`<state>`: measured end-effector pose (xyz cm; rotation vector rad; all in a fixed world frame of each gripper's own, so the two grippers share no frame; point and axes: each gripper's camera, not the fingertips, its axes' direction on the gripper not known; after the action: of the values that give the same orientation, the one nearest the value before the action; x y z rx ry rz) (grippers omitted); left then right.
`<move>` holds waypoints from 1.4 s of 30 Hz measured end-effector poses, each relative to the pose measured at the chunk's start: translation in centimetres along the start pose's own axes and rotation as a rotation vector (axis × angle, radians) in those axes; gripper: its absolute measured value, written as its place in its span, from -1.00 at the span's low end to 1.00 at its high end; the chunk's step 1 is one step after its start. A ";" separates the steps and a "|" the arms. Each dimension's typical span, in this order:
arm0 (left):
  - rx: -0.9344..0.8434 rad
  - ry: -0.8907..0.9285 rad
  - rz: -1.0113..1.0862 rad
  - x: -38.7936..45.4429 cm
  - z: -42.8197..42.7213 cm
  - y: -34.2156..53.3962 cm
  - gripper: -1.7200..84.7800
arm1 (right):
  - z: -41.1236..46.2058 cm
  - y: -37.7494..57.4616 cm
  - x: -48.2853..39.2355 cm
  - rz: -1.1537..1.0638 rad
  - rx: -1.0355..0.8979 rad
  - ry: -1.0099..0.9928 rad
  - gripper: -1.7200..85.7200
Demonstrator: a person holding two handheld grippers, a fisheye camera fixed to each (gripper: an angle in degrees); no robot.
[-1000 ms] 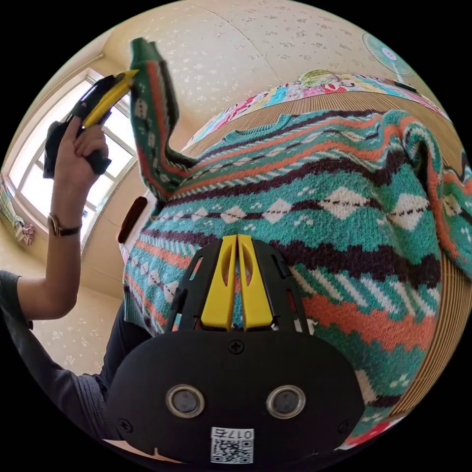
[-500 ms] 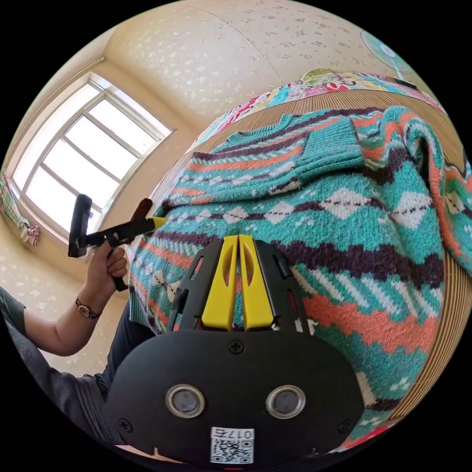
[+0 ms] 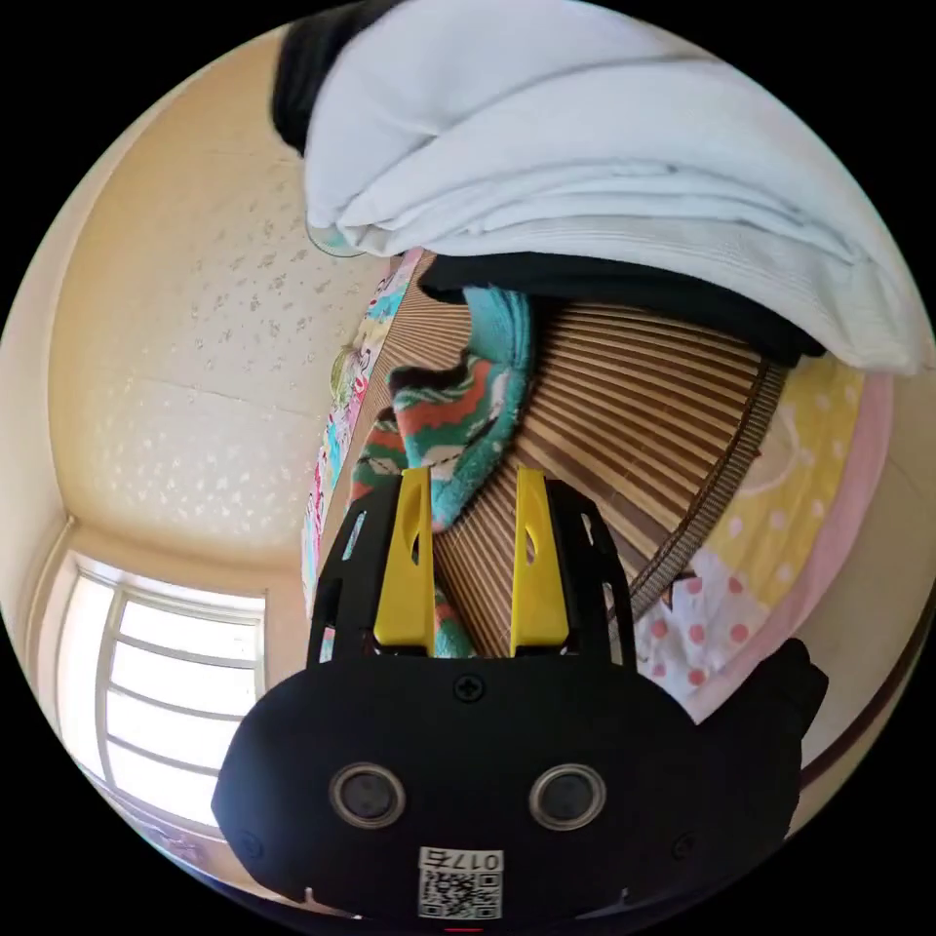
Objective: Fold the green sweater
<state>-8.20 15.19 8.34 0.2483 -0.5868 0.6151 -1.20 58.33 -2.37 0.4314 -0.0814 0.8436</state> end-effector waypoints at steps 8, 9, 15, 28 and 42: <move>0.013 0.025 -0.029 -1.6 -0.3 -0.1 -0.82 | 1.9 0.6 -18.2 -0.224 0.233 0.084 -0.87; 0.013 0.022 -0.028 -1.6 -0.3 -0.2 -0.82 | 2.1 2.8 -23.6 -0.350 0.284 0.067 -0.87; 0.018 0.024 -0.028 -2.1 -0.7 -0.9 -0.82 | 12.1 20.0 -39.9 -0.975 0.166 -0.118 -0.86; 0.021 0.037 -0.032 -3.3 -1.9 -4.0 -0.83 | 21.5 34.5 -27.6 -0.974 -0.425 0.083 -0.77; -0.121 0.035 -0.146 -9.1 -18.2 -0.5 -0.56 | 7.2 26.8 -15.8 -0.753 -0.516 0.377 -0.67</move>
<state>-5.94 17.55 -11.75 0.1647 -0.5641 0.4405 -30.84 59.96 9.48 -0.1935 0.2024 0.1287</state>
